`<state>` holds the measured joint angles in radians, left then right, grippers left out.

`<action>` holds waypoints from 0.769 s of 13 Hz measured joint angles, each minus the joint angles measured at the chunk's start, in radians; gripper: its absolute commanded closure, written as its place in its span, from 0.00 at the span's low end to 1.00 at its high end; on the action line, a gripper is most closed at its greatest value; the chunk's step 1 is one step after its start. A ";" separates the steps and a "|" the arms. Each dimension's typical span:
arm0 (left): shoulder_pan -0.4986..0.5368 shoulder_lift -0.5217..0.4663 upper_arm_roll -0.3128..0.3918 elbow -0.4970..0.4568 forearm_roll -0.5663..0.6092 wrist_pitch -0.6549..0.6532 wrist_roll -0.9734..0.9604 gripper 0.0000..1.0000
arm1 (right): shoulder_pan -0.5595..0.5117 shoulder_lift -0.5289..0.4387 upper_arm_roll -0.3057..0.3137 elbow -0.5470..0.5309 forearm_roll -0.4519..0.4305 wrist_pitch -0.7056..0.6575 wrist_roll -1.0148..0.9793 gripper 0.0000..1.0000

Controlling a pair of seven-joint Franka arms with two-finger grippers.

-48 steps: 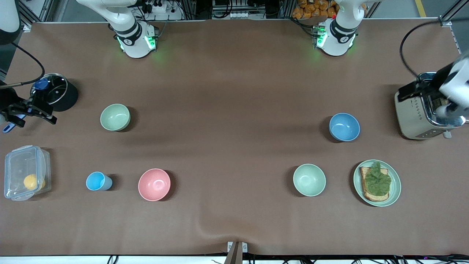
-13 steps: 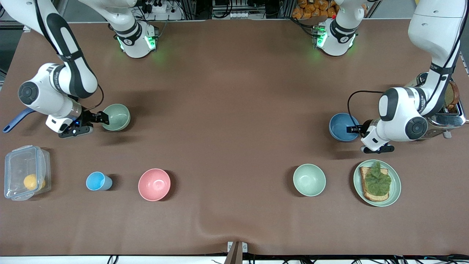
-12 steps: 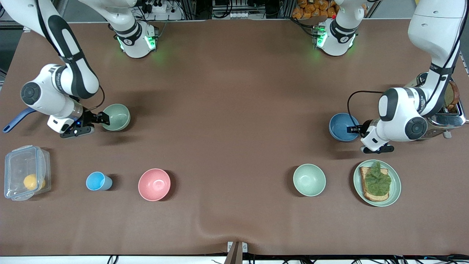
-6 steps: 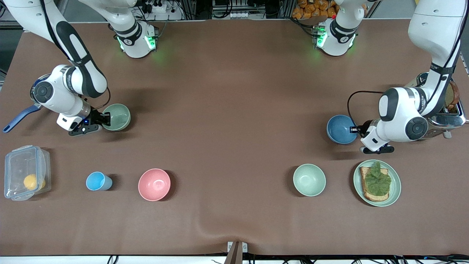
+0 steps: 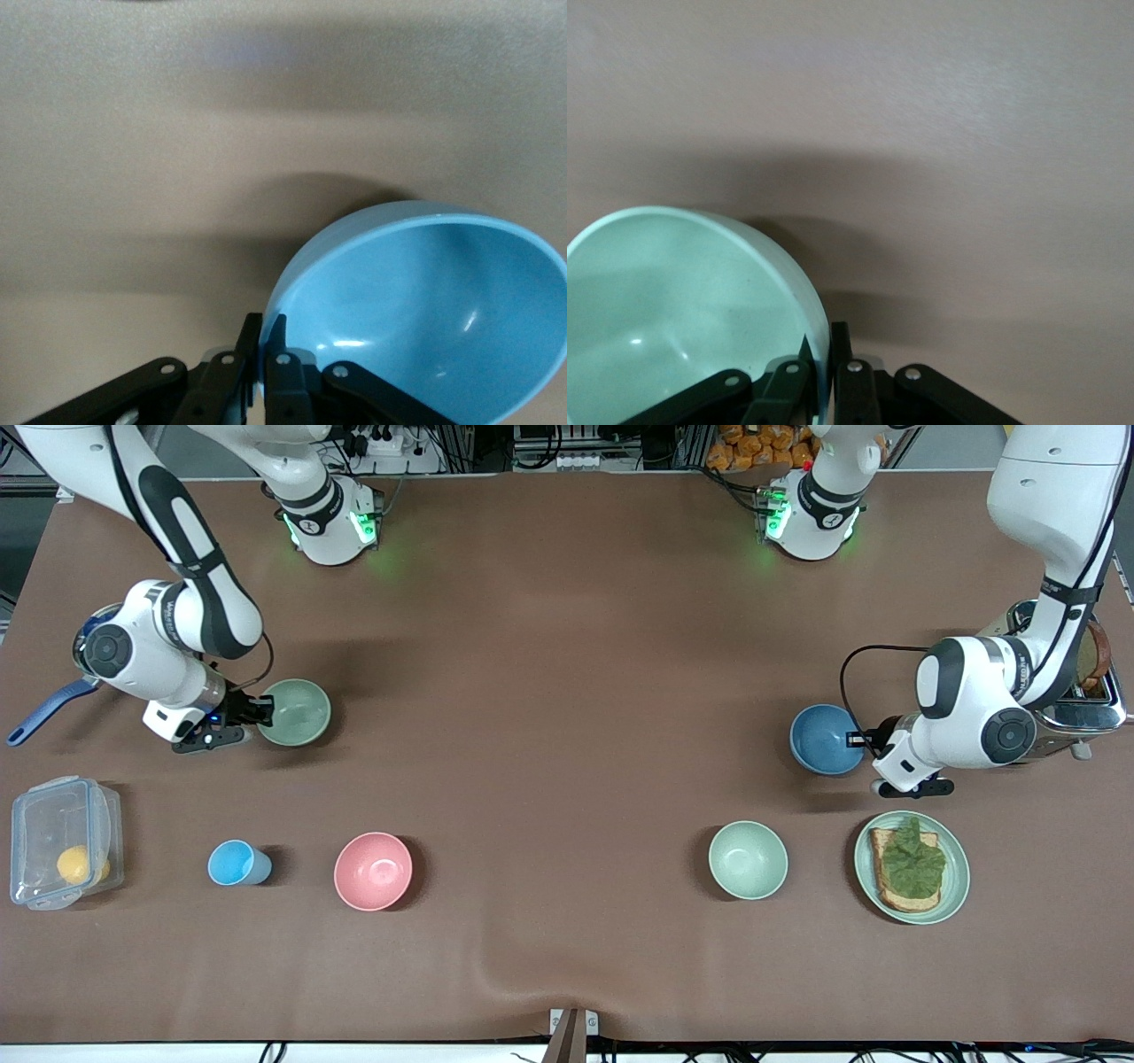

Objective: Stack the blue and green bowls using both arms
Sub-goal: 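Carry the green bowl with the right gripper while the left gripper carries the blue bowl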

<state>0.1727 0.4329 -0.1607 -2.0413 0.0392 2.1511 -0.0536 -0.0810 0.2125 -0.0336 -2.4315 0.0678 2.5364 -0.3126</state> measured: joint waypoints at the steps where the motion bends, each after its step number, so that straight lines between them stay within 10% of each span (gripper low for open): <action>1: 0.000 0.000 0.000 0.006 0.000 0.001 0.000 1.00 | 0.027 -0.006 0.012 0.006 0.021 -0.015 0.067 1.00; 6: 0.000 -0.014 -0.005 0.050 0.000 -0.010 0.000 1.00 | 0.239 -0.064 0.046 0.061 0.277 -0.140 0.313 1.00; 10: -0.002 -0.027 -0.019 0.146 -0.010 -0.131 0.000 1.00 | 0.533 -0.077 0.053 0.086 0.305 -0.067 0.698 1.00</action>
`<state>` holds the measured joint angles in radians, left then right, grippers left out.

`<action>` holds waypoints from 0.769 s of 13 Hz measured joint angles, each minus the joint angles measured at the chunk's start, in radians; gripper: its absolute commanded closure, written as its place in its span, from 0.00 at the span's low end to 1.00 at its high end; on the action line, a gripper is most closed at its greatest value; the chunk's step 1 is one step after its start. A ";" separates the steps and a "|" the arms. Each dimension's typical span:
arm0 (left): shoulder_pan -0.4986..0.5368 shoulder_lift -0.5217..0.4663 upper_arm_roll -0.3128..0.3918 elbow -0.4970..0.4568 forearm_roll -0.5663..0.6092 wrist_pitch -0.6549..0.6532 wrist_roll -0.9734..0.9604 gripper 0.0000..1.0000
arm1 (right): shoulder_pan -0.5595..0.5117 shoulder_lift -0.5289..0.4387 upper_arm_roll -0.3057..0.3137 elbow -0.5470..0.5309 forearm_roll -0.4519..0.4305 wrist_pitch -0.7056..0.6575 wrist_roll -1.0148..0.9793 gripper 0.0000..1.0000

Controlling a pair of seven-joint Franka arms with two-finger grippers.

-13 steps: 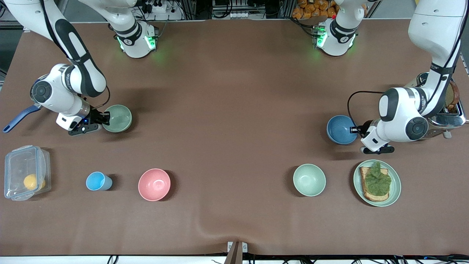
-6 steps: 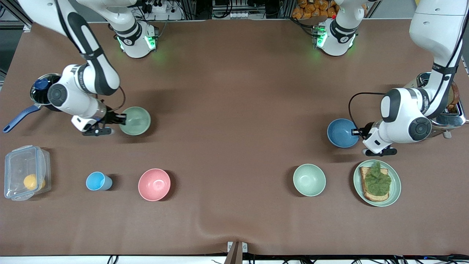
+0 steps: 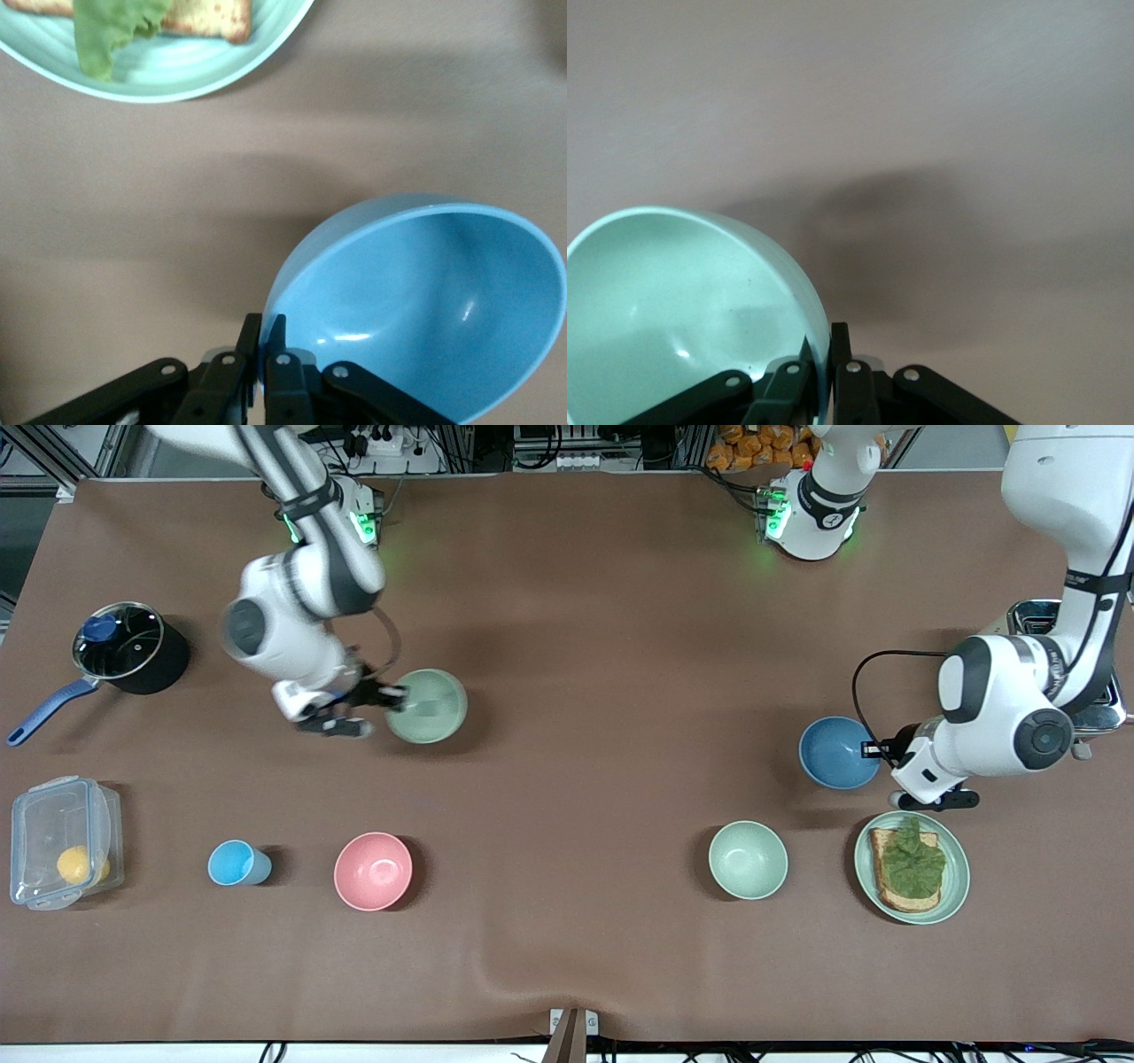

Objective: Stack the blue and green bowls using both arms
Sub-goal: 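Carry the green bowl with the right gripper while the left gripper carries the blue bowl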

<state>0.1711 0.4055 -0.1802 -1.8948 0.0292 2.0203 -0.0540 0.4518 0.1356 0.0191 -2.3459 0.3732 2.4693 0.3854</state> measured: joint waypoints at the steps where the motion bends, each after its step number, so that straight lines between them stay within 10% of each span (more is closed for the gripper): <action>1: 0.000 -0.002 -0.008 0.028 -0.003 -0.026 -0.001 1.00 | 0.072 0.004 0.001 0.001 0.001 0.036 0.095 1.00; 10: -0.013 -0.009 -0.055 0.252 -0.008 -0.171 -0.016 1.00 | 0.347 0.166 0.000 0.107 0.002 0.239 0.495 1.00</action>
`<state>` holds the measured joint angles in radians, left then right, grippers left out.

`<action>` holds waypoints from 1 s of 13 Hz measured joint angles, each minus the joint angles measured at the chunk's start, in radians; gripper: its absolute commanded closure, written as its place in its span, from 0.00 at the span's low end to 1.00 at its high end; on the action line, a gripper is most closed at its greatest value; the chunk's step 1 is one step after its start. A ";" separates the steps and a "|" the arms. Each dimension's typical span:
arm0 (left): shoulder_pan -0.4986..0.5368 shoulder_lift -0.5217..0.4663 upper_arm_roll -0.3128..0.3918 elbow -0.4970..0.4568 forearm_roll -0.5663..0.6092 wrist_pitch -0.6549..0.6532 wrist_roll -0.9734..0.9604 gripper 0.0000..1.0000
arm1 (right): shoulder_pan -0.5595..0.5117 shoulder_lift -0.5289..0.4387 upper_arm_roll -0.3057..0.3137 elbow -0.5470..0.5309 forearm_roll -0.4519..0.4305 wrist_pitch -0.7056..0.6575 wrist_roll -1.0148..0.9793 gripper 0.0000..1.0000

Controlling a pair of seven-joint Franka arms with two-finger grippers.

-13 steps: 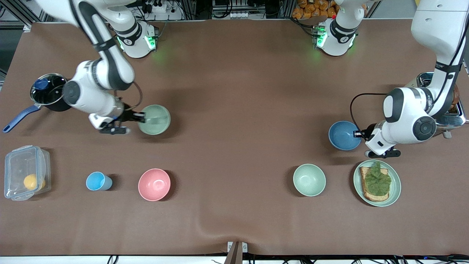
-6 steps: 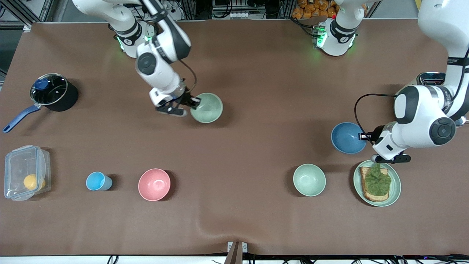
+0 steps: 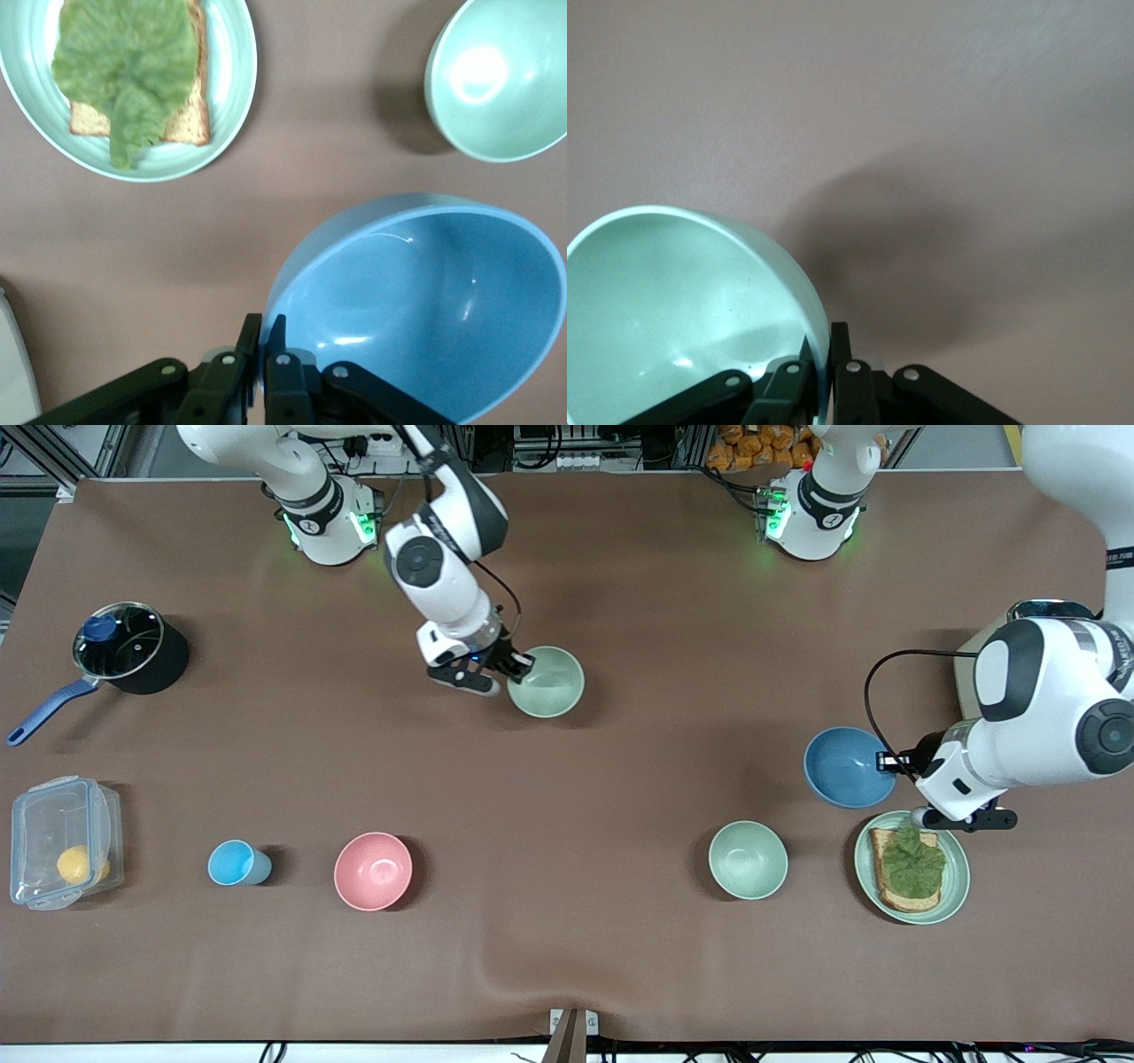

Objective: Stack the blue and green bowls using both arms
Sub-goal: 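Carry the green bowl with the right gripper while the left gripper carries the blue bowl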

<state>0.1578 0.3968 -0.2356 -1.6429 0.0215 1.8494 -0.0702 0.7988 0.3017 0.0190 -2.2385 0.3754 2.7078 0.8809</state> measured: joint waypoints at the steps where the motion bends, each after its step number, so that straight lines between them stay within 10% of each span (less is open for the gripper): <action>1: 0.000 0.005 0.000 0.019 0.000 -0.003 0.000 1.00 | 0.014 0.030 0.000 0.010 0.000 0.026 0.017 1.00; 9: -0.116 0.043 -0.006 0.120 -0.001 -0.061 -0.060 1.00 | 0.046 0.121 0.000 0.042 0.000 0.123 0.043 1.00; 10: -0.134 0.043 -0.006 0.127 -0.001 -0.065 -0.091 1.00 | 0.047 0.127 0.000 0.044 0.000 0.127 0.045 0.86; 11: -0.143 0.043 -0.009 0.131 -0.001 -0.066 -0.115 1.00 | 0.047 0.130 -0.001 0.045 0.000 0.128 0.048 0.34; 13: -0.146 0.043 -0.027 0.134 -0.001 -0.067 -0.156 1.00 | 0.047 0.130 -0.002 0.047 0.001 0.128 0.054 0.00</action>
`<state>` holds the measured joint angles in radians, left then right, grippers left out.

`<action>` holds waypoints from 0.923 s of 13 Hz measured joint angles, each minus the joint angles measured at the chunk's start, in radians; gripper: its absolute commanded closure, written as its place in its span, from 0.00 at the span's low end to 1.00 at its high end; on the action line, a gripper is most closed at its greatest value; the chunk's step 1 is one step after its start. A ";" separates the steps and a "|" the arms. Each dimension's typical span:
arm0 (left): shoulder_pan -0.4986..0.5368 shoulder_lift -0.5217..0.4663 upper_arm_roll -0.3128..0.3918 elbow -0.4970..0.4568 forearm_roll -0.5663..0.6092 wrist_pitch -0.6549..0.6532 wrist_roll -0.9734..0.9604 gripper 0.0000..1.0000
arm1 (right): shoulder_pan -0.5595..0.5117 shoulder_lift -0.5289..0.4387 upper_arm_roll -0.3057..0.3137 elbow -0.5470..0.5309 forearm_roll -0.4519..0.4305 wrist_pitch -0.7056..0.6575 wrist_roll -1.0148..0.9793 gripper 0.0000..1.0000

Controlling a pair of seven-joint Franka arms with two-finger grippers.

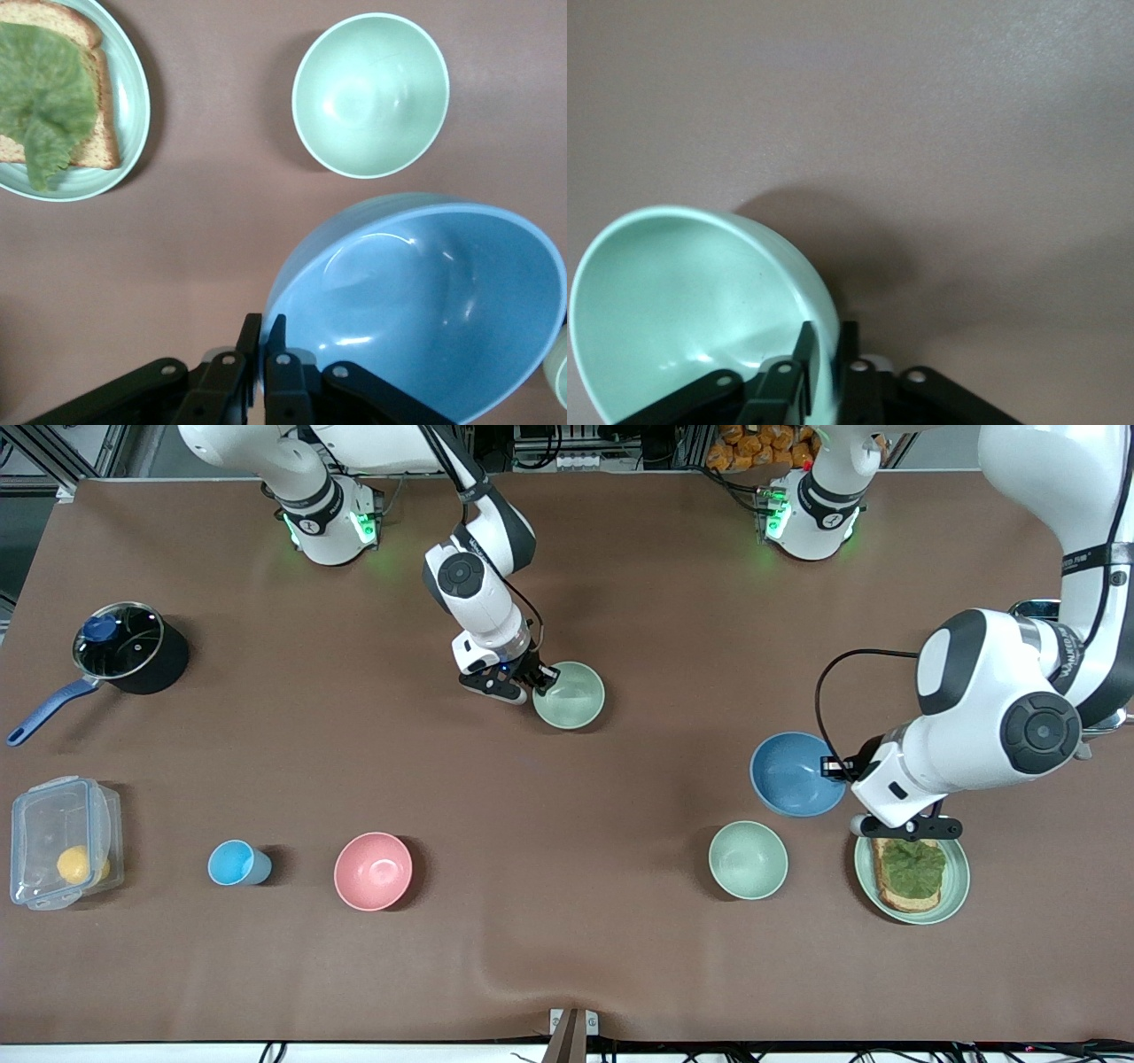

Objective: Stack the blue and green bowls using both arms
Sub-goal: 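Carry the green bowl with the right gripper while the left gripper carries the blue bowl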

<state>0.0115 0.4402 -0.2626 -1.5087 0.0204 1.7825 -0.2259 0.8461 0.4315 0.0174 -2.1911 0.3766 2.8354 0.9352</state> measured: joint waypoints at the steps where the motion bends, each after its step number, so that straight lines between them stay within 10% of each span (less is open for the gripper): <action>1: 0.000 0.000 -0.013 0.001 0.000 0.000 -0.026 1.00 | 0.000 0.000 -0.002 0.002 0.000 0.000 0.010 0.00; 12: -0.003 -0.003 -0.167 0.004 -0.002 -0.071 -0.289 1.00 | -0.070 -0.054 -0.029 0.145 0.011 -0.286 0.252 0.00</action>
<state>0.0085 0.4369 -0.4299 -1.5047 0.0188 1.7115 -0.5146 0.7757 0.3780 -0.0116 -2.0460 0.3879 2.5490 1.1872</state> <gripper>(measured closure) 0.947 0.000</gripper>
